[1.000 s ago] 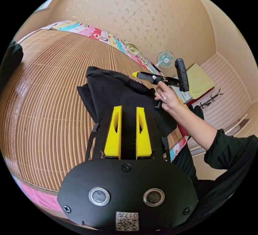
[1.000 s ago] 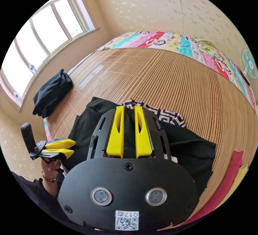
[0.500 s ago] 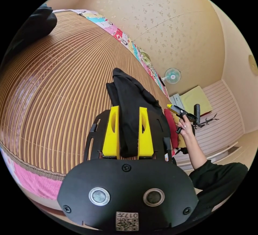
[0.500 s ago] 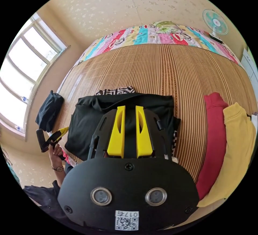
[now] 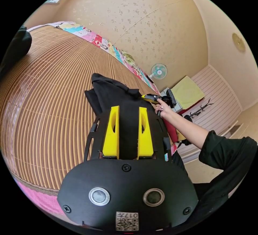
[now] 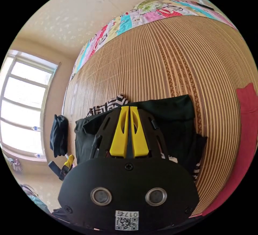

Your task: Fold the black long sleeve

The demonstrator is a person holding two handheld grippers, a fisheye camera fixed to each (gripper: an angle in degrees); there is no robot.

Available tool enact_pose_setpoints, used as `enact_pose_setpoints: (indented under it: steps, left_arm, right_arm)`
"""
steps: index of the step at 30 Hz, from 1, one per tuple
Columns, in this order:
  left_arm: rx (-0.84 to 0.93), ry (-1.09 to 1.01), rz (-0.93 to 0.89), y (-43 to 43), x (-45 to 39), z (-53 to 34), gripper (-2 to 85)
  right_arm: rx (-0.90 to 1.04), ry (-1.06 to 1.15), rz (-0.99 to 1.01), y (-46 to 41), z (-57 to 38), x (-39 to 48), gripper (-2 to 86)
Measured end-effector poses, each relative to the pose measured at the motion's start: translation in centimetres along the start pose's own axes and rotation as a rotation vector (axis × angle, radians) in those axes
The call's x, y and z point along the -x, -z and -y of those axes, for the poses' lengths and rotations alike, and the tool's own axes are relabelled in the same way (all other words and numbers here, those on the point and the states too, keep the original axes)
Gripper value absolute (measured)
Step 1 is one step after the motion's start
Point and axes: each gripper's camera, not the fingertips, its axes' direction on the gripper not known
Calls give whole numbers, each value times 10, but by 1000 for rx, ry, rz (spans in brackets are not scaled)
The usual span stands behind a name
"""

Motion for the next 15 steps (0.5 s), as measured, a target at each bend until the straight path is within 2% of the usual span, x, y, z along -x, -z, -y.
enact_pose_setpoints:
  steps: [3,7,12,15]
  left_arm:
    - [-8,28,61,7,5,1,112]
    - [-17,67,53,11,14,2,113]
    - [-12,68,69,9,11,5,113]
    - [-2,33,93,6,3,9,116]
  right_arm:
    - [-42,-85,88,9,1,-24,12]
    - [-223,2,-3,53,-12,-21,19]
    - [-3,312,86,31,-24,33,24]
    - [237,528,206,-14,-43,87,25]
